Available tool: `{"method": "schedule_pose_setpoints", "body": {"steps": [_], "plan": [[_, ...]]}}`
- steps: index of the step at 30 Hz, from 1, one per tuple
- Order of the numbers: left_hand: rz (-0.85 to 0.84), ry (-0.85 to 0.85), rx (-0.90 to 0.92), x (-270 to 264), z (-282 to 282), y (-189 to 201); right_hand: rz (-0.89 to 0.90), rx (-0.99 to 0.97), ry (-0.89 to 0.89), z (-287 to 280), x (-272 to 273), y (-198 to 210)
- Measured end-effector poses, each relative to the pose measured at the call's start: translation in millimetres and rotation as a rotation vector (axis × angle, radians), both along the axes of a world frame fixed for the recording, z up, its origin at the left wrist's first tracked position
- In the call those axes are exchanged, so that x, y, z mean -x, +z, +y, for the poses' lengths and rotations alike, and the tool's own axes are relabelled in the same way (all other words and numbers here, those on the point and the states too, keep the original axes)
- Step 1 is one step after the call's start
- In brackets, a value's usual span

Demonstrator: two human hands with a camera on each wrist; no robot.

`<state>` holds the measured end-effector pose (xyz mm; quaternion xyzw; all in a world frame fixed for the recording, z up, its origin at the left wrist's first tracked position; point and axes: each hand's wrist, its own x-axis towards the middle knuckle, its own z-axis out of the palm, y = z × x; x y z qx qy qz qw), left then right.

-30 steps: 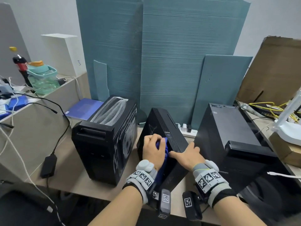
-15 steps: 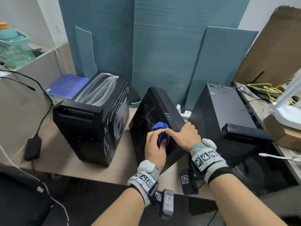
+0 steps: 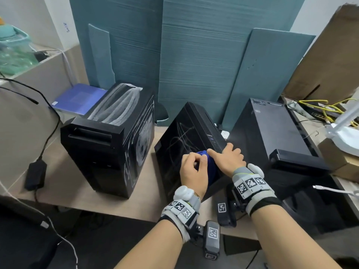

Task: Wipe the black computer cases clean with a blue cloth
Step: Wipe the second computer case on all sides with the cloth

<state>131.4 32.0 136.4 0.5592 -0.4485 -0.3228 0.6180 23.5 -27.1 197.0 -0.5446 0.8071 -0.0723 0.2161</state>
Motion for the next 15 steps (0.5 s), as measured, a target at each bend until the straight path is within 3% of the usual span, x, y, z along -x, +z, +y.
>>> {"method": "schedule_pose_setpoints", "body": {"steps": [5,11,15], "plan": [[-0.27,-0.022,-0.033,9,-3,-35,-0.01,0.001,0.001,-2,10,-4],[-0.286,-0.032,0.097,24,-1,-57,0.058,0.006,0.061,1,3,-6],[-0.298,-0.118,0.056,23,-8,-73,0.034,-0.031,0.067,-4,15,-6]]}}
